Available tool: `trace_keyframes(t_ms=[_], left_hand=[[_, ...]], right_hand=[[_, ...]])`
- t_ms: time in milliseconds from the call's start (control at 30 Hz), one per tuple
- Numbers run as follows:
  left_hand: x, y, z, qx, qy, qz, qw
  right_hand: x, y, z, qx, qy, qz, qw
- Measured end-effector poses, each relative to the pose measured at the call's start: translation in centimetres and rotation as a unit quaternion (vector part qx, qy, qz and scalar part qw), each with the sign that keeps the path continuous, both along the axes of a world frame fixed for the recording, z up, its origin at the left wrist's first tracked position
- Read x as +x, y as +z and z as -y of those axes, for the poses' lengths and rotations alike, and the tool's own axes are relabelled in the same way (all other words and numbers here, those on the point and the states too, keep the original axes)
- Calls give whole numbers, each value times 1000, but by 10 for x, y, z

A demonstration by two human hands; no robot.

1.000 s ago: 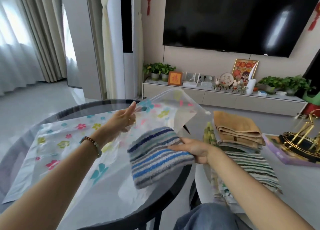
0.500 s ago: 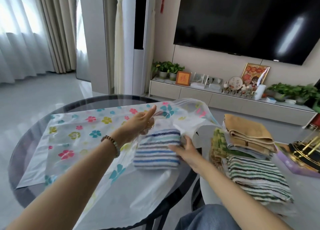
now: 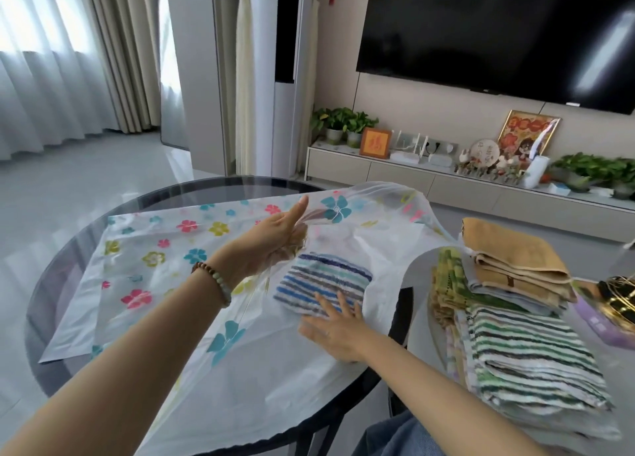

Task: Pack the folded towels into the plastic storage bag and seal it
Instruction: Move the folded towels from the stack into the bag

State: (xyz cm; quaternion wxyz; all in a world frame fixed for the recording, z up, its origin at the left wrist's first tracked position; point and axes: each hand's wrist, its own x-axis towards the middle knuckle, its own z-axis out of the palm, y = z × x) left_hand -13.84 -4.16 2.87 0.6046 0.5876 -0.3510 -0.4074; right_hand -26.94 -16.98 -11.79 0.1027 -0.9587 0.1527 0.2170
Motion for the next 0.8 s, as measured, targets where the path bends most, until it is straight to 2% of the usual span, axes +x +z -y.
trace_keyframes(t_ms=[133,233,333,400,533,633,700,800], left_hand=[[5,-1,-4,-15,-20,-29,999],[8,-4,1,-21,-1,-13,1000],[2,-7,10,-38,1,-18,999],[-4,-10,16,-47,1,-20,999],[-18,-12,31,-20,-15,10,1000],[-29,-16,42,10,-16,34,999],[-34,-24,47,13,-17,32,999],[-40,-34,54,25,-15,19,999]], right_hand=[[48,0,38,0,-101,20,995],[74,7,67,-9,-180,94,979],[82,23,72,45,-188,175,965],[73,37,67,112,-147,193,964],[4,82,63,275,-55,130,951],[-74,124,79,366,-62,95,924],[-127,141,101,385,-105,108,911],[-191,146,136,330,-215,167,904]])
